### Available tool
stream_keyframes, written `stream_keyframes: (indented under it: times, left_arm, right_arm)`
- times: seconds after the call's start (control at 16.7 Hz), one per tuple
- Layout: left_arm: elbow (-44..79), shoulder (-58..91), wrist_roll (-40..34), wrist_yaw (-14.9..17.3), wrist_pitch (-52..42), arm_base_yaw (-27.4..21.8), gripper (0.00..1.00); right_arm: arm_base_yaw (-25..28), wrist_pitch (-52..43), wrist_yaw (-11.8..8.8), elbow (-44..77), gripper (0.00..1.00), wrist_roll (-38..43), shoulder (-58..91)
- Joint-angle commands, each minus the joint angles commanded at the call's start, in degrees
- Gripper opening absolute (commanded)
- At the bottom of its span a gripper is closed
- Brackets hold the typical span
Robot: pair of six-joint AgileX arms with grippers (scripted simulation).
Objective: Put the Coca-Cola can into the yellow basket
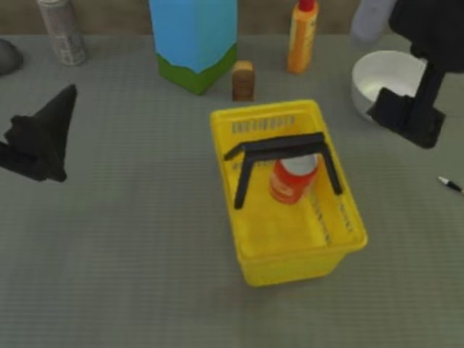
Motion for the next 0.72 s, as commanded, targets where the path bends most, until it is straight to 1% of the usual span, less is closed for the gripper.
stream_keyframes:
  times: [0.24,0.42,0.54,0.72]
  left_arm:
    - [-11.52,-21.62,0.90,-10.53,-8.27,2.33,1.00]
    - [-18.39,-33.94,1.94,-17.15,-12.82,3.68,1.00]
    - [-21.73,-39.53,2.62,-20.52,-14.89,4.31,1.00]
    - [-24.79,-44.39,3.39,-23.68,-16.67,4.82,1.00]
  right_arm:
    - [5.05,-12.68,0.36,18.25,1.00,-8.63,19.17]
    - [8.01,-20.69,0.65,28.72,1.00,-13.75,31.04]
    - [9.50,-24.84,0.78,33.73,1.00,-16.27,37.11]
    - [10.84,-28.72,0.89,38.10,1.00,-18.53,42.72]
